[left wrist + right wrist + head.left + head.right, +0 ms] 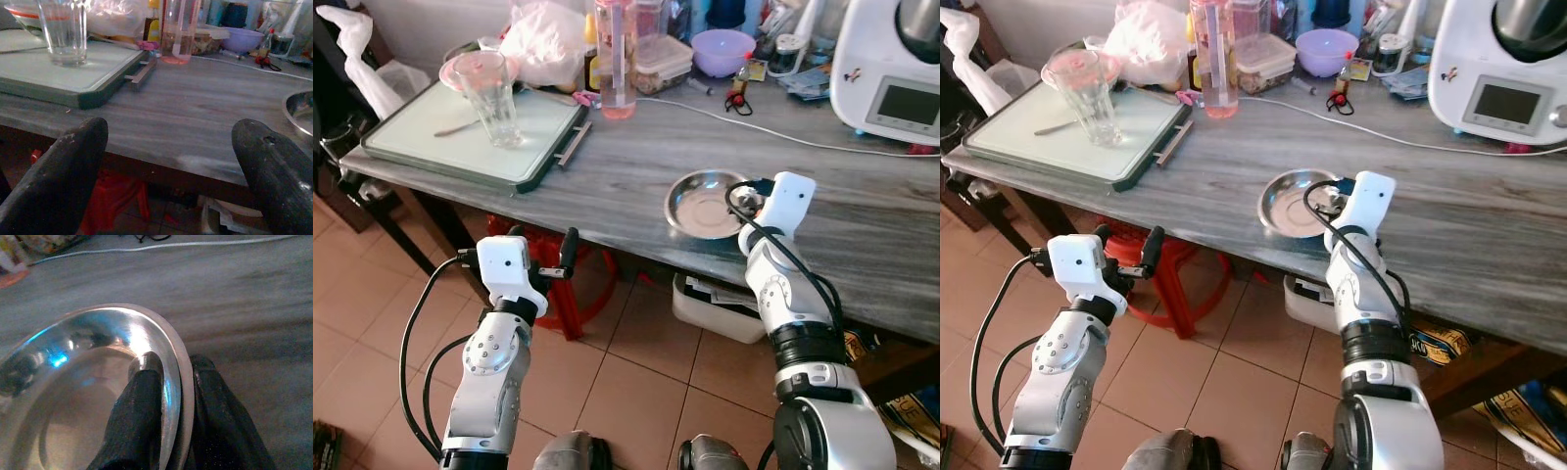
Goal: Setting the table
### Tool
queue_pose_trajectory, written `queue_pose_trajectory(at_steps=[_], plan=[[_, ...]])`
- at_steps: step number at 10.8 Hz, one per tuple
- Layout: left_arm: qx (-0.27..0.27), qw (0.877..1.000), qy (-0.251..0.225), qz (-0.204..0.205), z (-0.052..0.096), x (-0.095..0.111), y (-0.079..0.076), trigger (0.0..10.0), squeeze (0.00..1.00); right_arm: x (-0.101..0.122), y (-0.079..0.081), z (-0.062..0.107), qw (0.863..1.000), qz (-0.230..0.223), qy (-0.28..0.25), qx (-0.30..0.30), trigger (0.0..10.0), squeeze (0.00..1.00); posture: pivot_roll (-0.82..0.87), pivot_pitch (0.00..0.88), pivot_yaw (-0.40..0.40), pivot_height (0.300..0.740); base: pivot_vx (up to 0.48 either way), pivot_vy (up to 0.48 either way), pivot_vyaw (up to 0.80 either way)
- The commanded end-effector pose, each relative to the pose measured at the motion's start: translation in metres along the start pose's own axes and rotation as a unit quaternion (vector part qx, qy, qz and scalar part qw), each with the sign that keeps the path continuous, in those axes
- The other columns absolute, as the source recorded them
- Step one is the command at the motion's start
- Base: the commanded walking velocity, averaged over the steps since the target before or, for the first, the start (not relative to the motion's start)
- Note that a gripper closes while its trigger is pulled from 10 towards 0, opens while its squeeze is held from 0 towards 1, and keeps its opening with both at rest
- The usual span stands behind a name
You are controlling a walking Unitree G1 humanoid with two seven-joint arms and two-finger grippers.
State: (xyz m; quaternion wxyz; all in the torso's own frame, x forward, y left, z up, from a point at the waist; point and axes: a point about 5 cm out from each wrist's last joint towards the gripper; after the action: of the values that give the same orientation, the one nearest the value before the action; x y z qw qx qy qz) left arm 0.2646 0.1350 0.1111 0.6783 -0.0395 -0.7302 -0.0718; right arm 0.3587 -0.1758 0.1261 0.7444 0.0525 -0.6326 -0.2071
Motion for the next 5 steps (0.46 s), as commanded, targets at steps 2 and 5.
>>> queue_pose_trajectory(at_steps=[2,5], plan=[[0.002,1.000,-0.002,-0.004,0.0011,0.0035,0.0015,10.0,0.00,0.0022,-0.0066,0.0000,1.000,0.006,-0.011,-0.026,10.0,0.00,0.05,0.108,0.079,0.740,0.000,0.000,0.00],[-0.001,1.000,-0.002,-0.004,-0.0002,0.0044,0.0017,10.0,0.00,-0.0048,-0.0135,0.0027,0.999,-0.008,0.002,-0.044,10.0,1.00,0.05,0.110,0.084,0.740,0.000,0.000,0.00]])
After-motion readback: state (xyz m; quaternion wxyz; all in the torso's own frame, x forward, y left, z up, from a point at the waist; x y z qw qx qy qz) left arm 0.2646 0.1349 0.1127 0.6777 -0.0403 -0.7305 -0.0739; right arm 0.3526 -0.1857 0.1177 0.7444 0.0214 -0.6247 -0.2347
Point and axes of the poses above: a point about 5 cm out from each wrist's last joint towards the gripper, its own z axis pointing back from the gripper into the wrist, its own x axis along the axis of the wrist's last joint, y = z × x, and after that the axes turned 10 degrees about -z, right-handed
